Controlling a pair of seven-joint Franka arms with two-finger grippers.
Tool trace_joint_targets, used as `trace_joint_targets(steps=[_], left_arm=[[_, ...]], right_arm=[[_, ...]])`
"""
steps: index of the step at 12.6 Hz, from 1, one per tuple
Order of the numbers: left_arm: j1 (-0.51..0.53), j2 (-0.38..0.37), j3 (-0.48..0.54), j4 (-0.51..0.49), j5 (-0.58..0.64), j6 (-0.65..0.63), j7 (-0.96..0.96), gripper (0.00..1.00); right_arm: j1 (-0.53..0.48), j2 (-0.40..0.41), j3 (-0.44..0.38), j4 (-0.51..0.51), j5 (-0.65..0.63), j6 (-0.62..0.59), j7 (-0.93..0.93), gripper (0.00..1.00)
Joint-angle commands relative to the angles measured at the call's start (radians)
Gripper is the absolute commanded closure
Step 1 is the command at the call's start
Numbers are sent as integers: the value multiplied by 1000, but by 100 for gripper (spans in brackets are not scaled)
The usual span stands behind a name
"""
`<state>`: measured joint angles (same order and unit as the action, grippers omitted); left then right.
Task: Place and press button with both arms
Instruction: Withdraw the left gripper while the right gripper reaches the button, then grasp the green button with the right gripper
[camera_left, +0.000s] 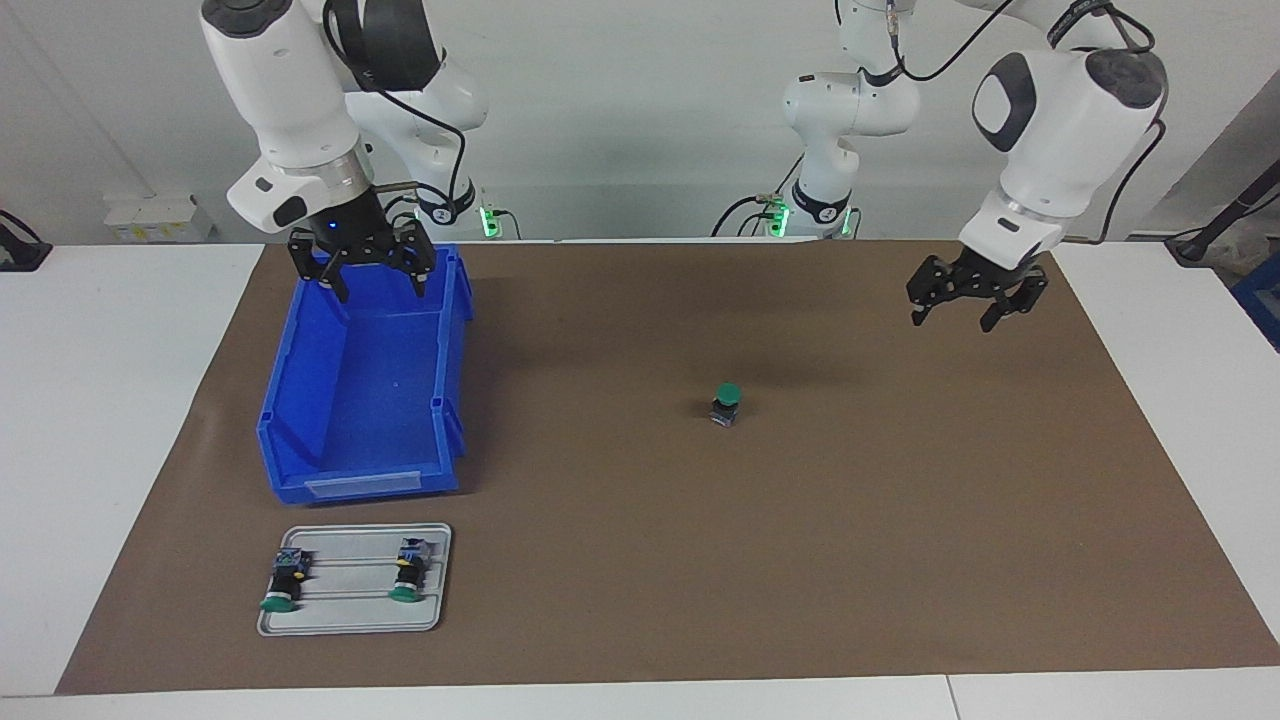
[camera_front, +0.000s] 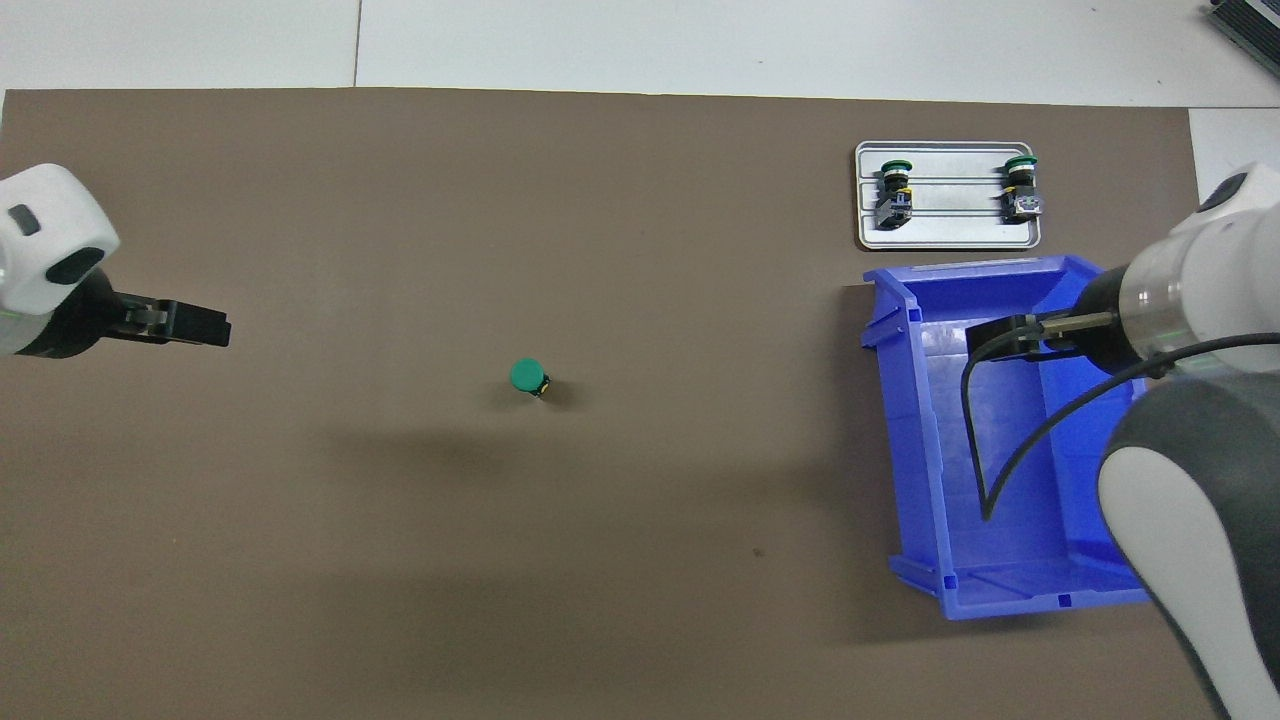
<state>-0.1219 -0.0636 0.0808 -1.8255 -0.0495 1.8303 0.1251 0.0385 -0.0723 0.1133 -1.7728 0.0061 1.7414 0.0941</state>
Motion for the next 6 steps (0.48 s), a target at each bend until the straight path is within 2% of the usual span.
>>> trace_joint_targets(steps=[1,4,6], left_arm=[[36,45,-9,157,20,-104,16,0],[38,128,-9,348,19,-257,21,0],[38,143,-10,422,17,-313,19,0]], right_arm=[[-6,-9,64,-2,18,3,70,1],[88,20,80,-7,18,58,162,1],[197,75,80,-4,5,117,272,1]])
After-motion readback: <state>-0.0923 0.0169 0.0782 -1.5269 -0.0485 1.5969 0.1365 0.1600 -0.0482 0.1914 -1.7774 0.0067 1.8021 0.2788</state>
